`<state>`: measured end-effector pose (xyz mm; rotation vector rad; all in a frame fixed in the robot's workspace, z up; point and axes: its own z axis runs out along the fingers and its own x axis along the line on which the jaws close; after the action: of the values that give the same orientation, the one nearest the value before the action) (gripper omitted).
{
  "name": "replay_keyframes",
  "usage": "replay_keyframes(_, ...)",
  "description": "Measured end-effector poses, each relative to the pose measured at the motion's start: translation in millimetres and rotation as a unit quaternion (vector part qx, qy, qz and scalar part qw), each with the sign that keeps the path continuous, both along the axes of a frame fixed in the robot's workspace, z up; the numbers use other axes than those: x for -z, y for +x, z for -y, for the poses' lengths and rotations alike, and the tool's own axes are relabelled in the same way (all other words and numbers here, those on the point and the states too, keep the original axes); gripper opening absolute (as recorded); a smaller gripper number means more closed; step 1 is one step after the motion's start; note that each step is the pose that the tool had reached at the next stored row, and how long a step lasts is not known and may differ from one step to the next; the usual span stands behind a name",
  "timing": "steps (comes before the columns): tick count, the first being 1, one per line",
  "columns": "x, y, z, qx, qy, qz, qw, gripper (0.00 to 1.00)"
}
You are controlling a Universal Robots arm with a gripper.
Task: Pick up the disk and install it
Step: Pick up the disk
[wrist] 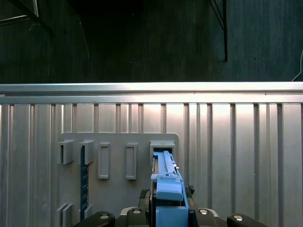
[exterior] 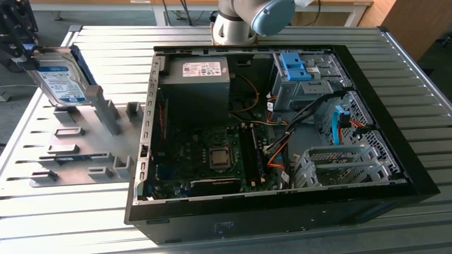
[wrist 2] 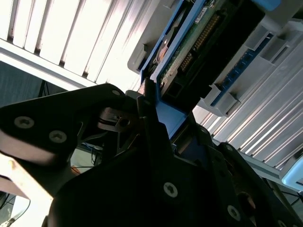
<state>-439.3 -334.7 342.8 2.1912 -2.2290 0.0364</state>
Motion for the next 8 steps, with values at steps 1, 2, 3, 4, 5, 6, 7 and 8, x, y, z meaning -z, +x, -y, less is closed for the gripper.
replay_keyframes(1,-1.9,0.0,0.0,0.000,0.0000,0.0000,1.0000,0.36)
replay_keyframes(2,-3.5,0.0,0.0,0.000,0.0000,0.0000,1.0000,0.36)
replay_keyframes(3,-4.2,0.0,0.0,0.000,0.0000,0.0000,1.0000,0.36)
replay_keyframes(4,-4.1,0.0,0.0,0.000,0.0000,0.0001,1.0000,0.36)
replay_keyframes(5,-4.1,0.0,0.0,0.000,0.0000,0.0001,1.0000,0.36)
replay_keyframes(6,-4.1,0.0,0.0,0.000,0.0000,0.0001,1.0000,0.36)
replay_keyframes(7,-4.1,0.0,0.0,0.000,0.0000,0.0001,1.0000,0.36)
replay_keyframes(8,-4.2,0.0,0.0,0.000,0.0000,0.0000,1.0000,0.36)
